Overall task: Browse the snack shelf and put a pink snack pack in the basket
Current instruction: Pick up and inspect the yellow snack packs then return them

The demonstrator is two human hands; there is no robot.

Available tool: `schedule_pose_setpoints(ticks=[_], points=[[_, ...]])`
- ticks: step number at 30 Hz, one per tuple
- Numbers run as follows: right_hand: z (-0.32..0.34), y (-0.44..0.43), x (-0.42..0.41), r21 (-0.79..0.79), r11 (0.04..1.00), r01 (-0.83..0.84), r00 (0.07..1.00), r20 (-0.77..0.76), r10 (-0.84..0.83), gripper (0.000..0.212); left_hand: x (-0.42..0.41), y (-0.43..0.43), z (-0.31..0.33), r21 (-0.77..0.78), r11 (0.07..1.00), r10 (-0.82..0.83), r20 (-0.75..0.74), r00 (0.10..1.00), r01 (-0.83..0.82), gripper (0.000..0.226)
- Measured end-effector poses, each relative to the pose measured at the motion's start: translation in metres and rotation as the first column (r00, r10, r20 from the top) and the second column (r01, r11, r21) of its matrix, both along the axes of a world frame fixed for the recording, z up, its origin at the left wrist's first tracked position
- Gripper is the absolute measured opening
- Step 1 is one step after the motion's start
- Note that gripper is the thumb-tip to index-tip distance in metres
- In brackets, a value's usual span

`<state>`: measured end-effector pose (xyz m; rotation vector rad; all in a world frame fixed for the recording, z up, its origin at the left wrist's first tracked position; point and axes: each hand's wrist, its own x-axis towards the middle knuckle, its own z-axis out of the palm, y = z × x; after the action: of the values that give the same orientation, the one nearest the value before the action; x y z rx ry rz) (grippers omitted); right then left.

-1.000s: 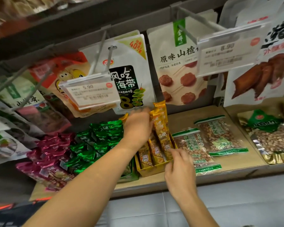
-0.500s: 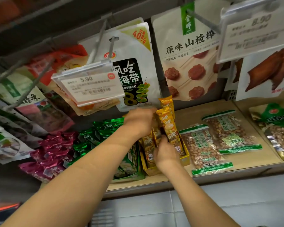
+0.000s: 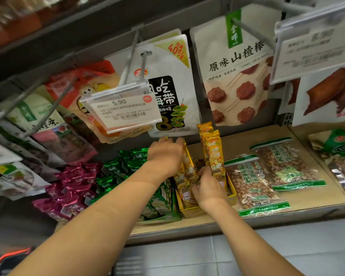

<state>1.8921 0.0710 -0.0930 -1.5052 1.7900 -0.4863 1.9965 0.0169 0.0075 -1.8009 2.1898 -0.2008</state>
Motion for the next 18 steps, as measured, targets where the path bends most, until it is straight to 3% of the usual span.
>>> schedule_pose_setpoints(ticks=[4, 9, 13, 16, 18], points=[[-0.002, -0.004, -0.007, 0.004, 1.000, -0.005, 0.998, 0.060, 0.004, 0.057, -0.005, -0.006, -0.002, 0.018, 1.000, 0.024, -0.021, 0.999, -0.024, 0.077], [-0.010, 0.001, -0.012, -0.095, 0.995, 0.026, 0.979, 0.205, -0.006, 0.048, -0.004, -0.011, 0.011, 0.023, 1.000, -0.015, -0.092, 0.996, 0.017, 0.034], [-0.011, 0.008, -0.018, -0.148, 0.986, 0.075, 0.957, 0.289, -0.029, 0.051, 0.003, 0.011, 0.023, 0.080, 0.979, -0.151, -0.343, 0.927, 0.189, 0.041], [-0.008, 0.011, -0.026, -0.104, 0.994, -0.029, 0.964, 0.260, 0.055, 0.048, 0.008, 0.039, 0.028, 0.063, 0.963, -0.228, -0.329, 0.916, 0.263, 0.036], [-0.005, 0.014, -0.036, -0.084, 0.996, -0.027, 0.945, 0.324, 0.053, 0.037, 0.013, 0.056, 0.033, 0.015, 0.962, -0.253, -0.320, 0.913, 0.272, 0.034]])
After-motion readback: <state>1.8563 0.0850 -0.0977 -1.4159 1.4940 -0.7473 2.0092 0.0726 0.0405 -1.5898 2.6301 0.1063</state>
